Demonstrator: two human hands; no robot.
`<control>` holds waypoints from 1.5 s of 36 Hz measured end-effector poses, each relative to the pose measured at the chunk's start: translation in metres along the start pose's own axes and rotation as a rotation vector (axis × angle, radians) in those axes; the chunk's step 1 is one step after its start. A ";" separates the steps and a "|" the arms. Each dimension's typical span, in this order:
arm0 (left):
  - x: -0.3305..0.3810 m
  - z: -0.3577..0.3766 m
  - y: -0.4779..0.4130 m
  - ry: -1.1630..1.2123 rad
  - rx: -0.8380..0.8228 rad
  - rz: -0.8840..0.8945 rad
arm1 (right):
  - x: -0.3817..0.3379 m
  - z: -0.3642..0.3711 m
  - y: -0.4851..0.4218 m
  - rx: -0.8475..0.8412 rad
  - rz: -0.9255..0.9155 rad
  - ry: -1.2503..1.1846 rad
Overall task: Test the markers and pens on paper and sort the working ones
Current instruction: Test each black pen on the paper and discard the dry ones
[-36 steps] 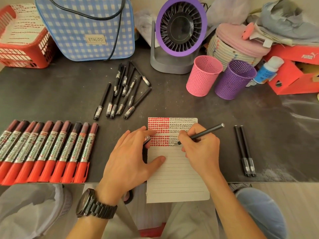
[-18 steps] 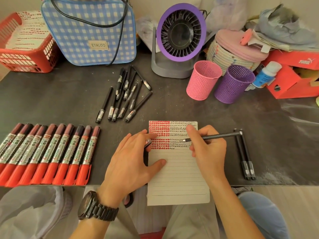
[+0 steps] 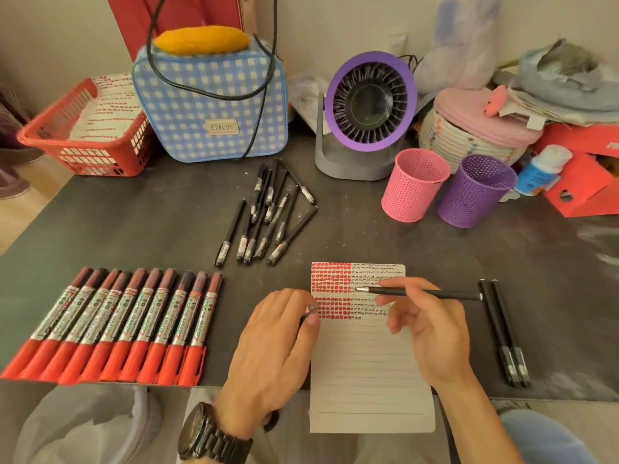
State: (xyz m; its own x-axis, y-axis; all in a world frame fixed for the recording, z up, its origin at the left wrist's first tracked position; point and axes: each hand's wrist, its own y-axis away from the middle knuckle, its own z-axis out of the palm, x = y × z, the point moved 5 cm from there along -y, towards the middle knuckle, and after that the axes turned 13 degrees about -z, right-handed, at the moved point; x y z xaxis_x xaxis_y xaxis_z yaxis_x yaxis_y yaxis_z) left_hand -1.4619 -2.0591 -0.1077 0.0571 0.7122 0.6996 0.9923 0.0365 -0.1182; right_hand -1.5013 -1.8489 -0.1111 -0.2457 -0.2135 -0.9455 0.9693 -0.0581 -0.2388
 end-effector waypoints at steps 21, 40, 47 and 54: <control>-0.009 0.003 0.002 0.017 0.062 -0.047 | -0.005 0.002 0.000 -0.108 -0.066 0.144; -0.009 0.004 0.003 0.007 0.055 -0.012 | -0.010 0.021 0.006 -0.247 -0.035 0.285; -0.005 0.004 0.004 0.051 0.089 0.033 | -0.009 0.025 0.005 -0.344 -0.064 0.328; -0.007 0.005 0.004 0.076 0.062 0.030 | -0.005 0.023 0.003 -0.368 -0.067 0.366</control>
State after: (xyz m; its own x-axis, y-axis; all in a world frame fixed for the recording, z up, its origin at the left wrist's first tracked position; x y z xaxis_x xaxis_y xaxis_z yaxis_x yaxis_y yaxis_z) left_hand -1.4591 -2.0604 -0.1169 0.0976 0.6585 0.7463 0.9814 0.0608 -0.1821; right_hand -1.4978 -1.8708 -0.1019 -0.3533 0.1379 -0.9253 0.9050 0.3009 -0.3007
